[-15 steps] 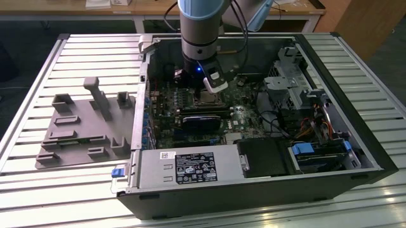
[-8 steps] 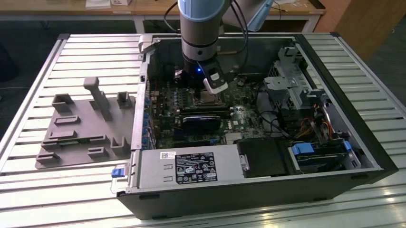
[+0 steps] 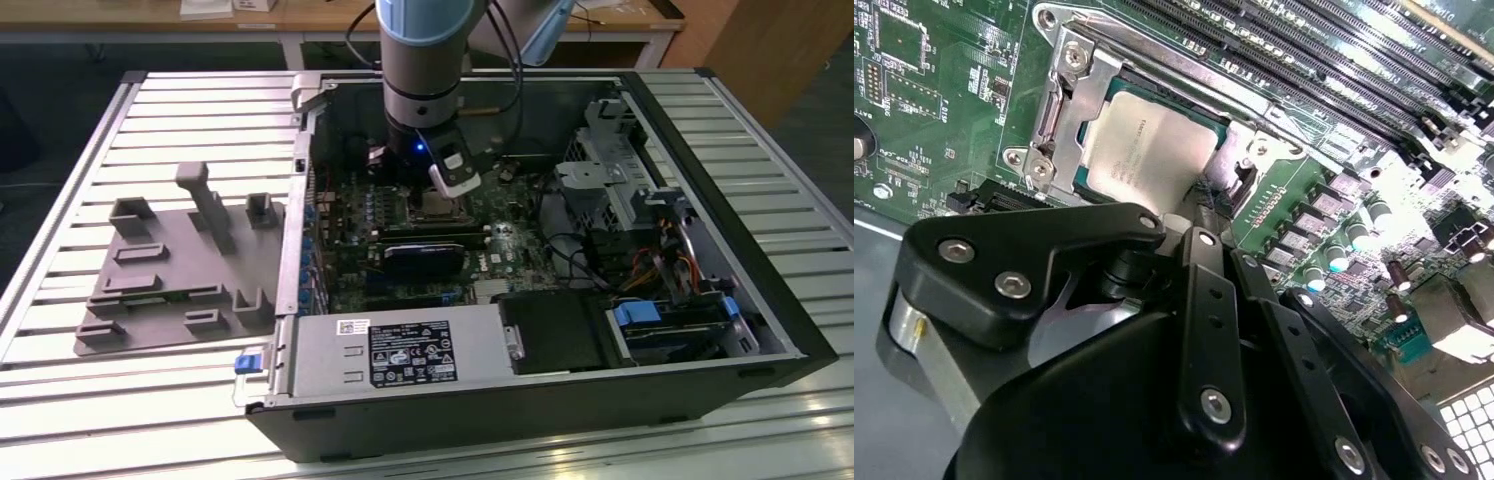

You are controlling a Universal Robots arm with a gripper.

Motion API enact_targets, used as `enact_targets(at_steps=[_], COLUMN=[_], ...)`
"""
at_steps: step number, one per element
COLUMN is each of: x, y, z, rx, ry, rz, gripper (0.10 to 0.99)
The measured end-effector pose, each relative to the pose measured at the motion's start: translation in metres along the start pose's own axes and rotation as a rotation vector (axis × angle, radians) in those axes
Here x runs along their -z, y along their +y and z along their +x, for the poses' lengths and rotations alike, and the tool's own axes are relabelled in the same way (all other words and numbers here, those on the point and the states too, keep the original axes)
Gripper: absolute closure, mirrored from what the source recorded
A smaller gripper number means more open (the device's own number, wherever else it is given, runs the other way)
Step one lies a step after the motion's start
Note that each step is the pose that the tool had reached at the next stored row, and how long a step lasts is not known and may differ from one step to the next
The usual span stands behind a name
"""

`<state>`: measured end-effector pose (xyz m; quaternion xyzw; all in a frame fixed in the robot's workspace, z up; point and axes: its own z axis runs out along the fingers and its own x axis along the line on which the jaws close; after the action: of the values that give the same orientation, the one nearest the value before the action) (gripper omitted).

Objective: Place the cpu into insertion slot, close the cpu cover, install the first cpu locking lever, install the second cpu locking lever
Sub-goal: 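Close the cpu cover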

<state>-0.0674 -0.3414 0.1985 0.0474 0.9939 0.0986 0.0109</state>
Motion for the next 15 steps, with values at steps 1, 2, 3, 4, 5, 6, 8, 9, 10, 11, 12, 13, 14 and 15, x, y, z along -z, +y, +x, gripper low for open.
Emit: enact_targets(at_steps=[1, 2, 3, 4, 5, 6, 8, 9, 10, 11, 12, 13, 14, 15], x=[0.0006, 0.0013, 0.0021, 0.0028, 0.0032, 0.0031, 0.0032, 0.0032, 0.0031, 0.0030, 0.0030, 0.0031, 0.0031, 0.0031], y=[0.0001, 0.0002, 0.0004, 0.0005, 0.0007, 0.0007, 0.0006, 0.0006, 0.0006, 0.0006, 0.0006, 0.0006, 0.0005, 0.0005], z=[0.0000, 0.0000, 0.0000, 0.0000, -0.0001, -0.0001, -0.0001, 0.0000, 0.0000, 0.0000, 0.0001, 0.0001, 0.0002, 0.0004], rx=[0.000, 0.000, 0.000, 0.000, 0.000, 0.000, 0.000, 0.000, 0.000, 0.000, 0.000, 0.001, 0.001, 0.001], ry=[0.0001, 0.0001, 0.0001, 0.0001, 0.0000, 0.0000, 0.0001, 0.0001, 0.0002, 0.0001, -0.0003, -0.0008, -0.0014, -0.0022], rz=[0.000, 0.000, 0.000, 0.000, 0.000, -0.001, -0.001, -0.001, -0.001, 0.000, 0.003, 0.009, 0.016, 0.025], gripper=[0.984, 0.984, 0.984, 0.984, 0.984, 0.984, 0.984, 0.984, 0.984, 0.984, 0.984, 0.984, 0.984, 0.984])
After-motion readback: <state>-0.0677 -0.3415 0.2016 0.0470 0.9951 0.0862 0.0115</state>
